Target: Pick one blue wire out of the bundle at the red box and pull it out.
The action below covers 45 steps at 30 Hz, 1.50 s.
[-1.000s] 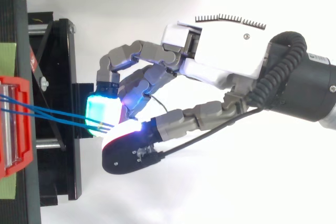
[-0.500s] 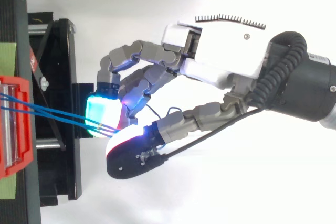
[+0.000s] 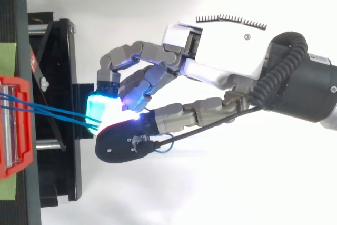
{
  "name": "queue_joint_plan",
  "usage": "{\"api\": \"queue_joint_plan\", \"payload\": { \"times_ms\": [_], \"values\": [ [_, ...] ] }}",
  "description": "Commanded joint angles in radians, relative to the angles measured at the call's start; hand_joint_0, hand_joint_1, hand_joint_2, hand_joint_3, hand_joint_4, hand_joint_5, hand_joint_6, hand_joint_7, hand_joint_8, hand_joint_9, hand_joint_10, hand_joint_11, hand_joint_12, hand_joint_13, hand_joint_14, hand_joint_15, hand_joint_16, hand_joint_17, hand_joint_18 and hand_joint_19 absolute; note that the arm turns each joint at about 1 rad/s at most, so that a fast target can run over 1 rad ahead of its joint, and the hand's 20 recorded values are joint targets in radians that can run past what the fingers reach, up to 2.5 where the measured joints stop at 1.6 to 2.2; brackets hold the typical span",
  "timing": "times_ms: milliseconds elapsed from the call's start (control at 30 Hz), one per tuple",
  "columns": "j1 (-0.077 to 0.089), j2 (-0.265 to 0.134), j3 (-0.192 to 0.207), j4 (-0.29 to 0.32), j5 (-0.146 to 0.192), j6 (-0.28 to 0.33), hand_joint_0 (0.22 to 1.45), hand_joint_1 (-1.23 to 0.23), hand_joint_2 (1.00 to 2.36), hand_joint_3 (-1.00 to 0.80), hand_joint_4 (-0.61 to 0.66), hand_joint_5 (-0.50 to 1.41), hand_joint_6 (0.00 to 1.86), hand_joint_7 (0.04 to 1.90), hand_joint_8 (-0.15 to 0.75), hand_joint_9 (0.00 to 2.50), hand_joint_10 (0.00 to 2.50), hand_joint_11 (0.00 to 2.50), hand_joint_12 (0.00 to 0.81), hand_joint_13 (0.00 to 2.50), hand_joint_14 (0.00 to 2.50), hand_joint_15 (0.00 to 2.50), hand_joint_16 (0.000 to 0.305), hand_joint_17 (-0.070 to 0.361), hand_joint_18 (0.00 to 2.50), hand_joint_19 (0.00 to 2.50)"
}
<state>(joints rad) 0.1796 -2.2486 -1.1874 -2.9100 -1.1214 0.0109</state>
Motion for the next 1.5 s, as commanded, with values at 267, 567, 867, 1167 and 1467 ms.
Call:
{"api": "queue_joint_plan", "payload": {
  "times_ms": [267,567,867,1167,1467],
  "values": [
    [0.0,0.001,0.0,-0.001,0.0,0.0,0.64,-0.85,1.02,-0.16,0.24,-0.16,0.8,1.12,0.292,0.94,0.03,0.87,0.391,0.59,0.01,0.33,0.06,0.135,0.47,0.41],
    [0.0,0.0,-0.001,-0.001,0.0,0.001,0.61,-0.82,1.02,-0.05,0.39,-0.09,0.59,1.36,0.285,0.98,0.02,0.73,0.396,0.6,0.01,0.31,0.063,0.142,0.49,0.42],
    [0.0,0.0,-0.001,-0.001,0.0,0.001,0.64,-0.81,1.02,-0.08,0.35,-0.08,0.52,1.45,0.286,0.99,0.02,0.76,0.381,0.6,0.01,0.32,0.06,0.134,0.47,0.42],
    [0.0,0.0,-0.001,-0.001,0.0,0.0,0.63,-0.79,1.02,-0.05,0.44,-0.06,0.5,1.4,0.268,1.03,0.02,0.67,0.384,0.61,0.01,0.31,0.061,0.138,0.49,0.43],
    [0.001,0.0,-0.001,-0.001,0.0,0.0,0.63,-0.75,1.02,-0.04,0.46,-0.05,0.5,1.34,0.269,1.07,0.02,0.64,0.39,0.63,0.01,0.3,0.063,0.141,0.5,0.42]
  ]
}}
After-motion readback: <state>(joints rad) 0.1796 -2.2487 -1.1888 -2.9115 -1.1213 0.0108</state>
